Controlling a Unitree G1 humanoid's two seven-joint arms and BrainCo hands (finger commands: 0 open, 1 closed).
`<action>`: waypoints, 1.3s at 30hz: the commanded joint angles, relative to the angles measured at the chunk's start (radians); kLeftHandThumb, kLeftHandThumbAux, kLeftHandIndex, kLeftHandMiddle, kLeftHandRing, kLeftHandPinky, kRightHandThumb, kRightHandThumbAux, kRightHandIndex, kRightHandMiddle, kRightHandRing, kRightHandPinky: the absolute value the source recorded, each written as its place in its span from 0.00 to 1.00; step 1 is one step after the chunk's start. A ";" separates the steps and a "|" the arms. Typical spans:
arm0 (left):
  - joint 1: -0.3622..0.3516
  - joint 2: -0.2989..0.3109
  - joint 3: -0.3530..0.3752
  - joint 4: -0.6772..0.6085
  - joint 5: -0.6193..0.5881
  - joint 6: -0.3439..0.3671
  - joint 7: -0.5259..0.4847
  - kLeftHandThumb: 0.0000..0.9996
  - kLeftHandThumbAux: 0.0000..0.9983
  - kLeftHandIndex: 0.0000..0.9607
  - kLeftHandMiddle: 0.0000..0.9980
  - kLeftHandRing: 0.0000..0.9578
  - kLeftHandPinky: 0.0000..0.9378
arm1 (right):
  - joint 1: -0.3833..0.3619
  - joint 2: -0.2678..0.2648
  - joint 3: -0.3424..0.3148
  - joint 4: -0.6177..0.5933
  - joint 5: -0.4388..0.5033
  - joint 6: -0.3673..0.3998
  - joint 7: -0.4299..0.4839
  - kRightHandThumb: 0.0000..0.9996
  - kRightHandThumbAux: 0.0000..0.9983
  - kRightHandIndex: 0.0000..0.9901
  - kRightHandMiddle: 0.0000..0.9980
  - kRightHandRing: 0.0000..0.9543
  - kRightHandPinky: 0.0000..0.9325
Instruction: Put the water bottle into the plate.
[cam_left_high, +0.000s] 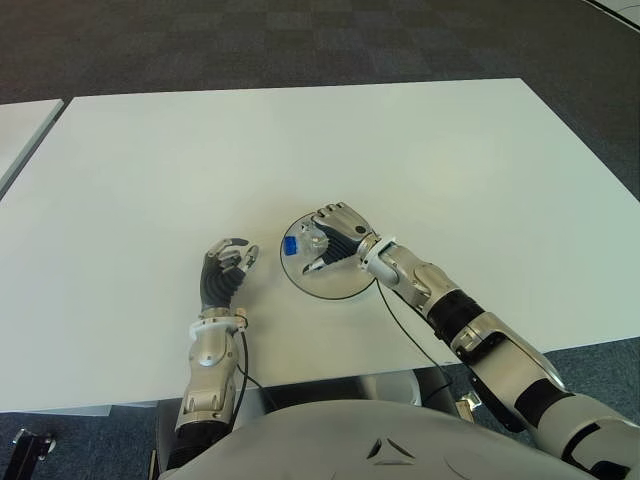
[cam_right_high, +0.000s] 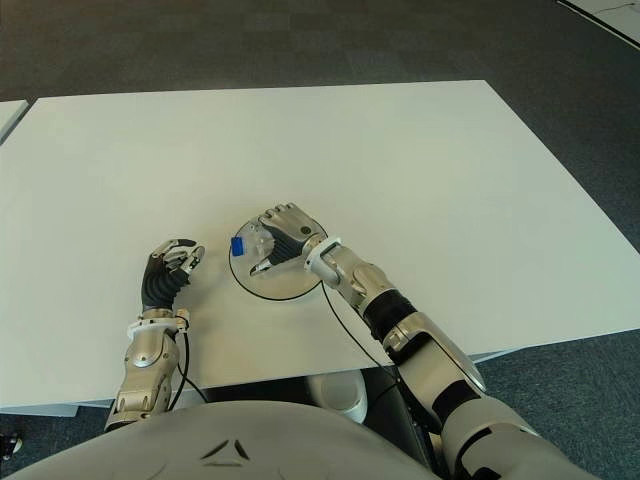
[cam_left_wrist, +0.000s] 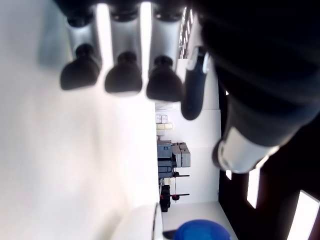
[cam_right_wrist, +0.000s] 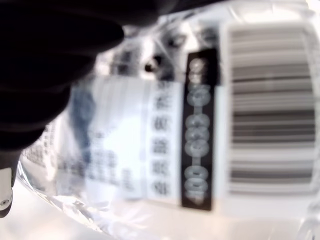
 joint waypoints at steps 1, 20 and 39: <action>0.003 0.004 0.001 0.015 -0.003 0.002 -0.009 0.70 0.72 0.45 0.85 0.88 0.86 | 0.056 -0.007 0.045 0.064 -0.008 -0.018 0.024 0.37 0.66 0.16 0.17 0.22 0.30; 0.001 0.000 0.000 0.004 0.008 0.023 0.006 0.70 0.72 0.45 0.85 0.88 0.88 | 0.048 -0.043 0.072 0.067 -0.022 -0.062 0.008 0.12 0.53 0.00 0.00 0.00 0.00; -0.002 -0.003 -0.002 0.000 0.003 0.017 -0.002 0.70 0.72 0.45 0.85 0.88 0.88 | 0.036 -0.061 0.088 0.075 -0.056 -0.073 -0.059 0.00 0.43 0.00 0.00 0.00 0.00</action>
